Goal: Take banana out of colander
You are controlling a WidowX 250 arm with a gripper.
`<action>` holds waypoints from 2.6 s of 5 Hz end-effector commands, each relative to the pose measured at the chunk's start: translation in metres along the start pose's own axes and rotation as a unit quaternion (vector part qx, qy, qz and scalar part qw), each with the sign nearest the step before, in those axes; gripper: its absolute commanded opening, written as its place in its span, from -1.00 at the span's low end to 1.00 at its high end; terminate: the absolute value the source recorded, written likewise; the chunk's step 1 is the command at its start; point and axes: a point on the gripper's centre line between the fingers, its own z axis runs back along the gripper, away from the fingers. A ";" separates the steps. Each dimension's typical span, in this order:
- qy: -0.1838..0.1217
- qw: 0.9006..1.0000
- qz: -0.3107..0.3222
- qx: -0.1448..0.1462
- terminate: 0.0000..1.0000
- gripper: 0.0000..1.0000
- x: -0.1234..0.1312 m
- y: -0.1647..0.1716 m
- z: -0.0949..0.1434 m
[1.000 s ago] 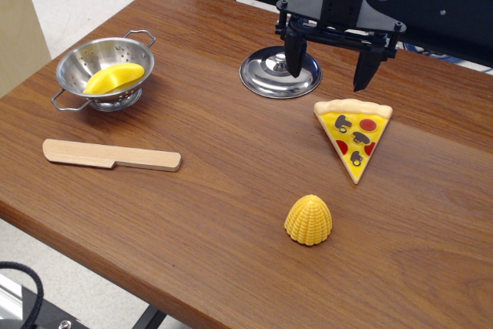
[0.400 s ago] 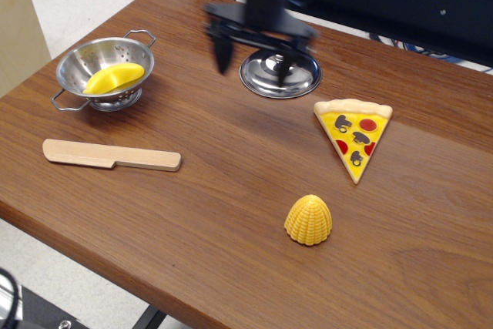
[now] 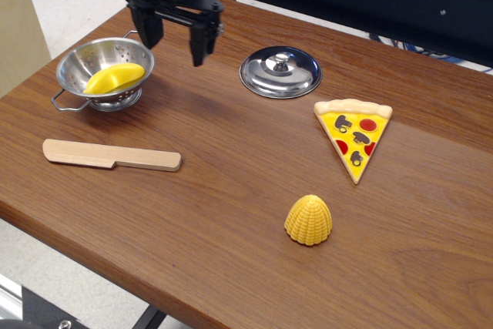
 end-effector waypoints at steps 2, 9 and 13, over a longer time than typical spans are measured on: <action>-0.029 0.999 -0.035 0.028 -1.00 1.00 0.000 0.062 0.029; -0.001 1.000 -0.002 0.027 -1.00 1.00 -0.014 0.063 -0.037; 0.002 0.997 0.078 0.014 -1.00 -1.00 0.007 0.053 0.017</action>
